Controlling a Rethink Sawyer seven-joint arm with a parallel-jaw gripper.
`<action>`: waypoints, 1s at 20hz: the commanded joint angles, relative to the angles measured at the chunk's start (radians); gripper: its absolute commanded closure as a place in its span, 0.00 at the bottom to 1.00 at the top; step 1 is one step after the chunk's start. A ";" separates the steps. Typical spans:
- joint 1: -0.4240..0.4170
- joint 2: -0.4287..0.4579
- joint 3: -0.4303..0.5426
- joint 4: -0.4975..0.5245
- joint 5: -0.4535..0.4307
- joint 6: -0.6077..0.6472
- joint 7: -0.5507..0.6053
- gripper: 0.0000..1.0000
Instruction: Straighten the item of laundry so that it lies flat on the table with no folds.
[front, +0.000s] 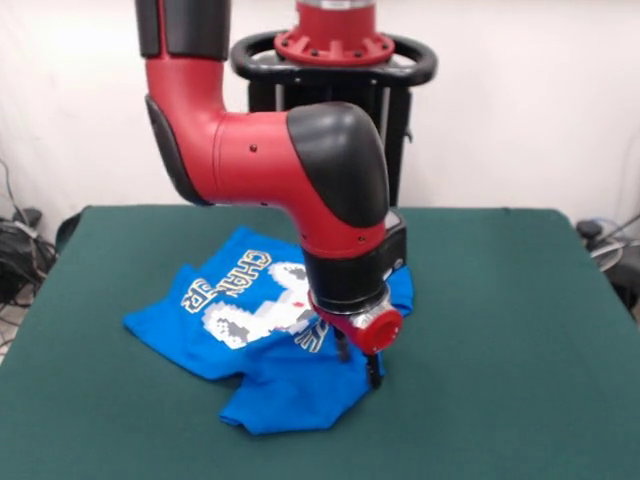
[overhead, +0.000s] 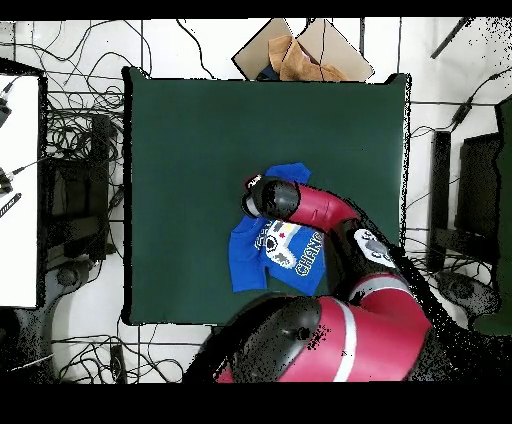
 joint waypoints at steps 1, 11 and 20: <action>0.018 0.115 0.253 0.172 0.051 -0.048 0.040 0.00; 0.053 0.104 0.269 0.200 0.105 -0.079 0.128 0.00; 0.123 0.114 0.251 0.160 0.149 -0.130 0.162 0.00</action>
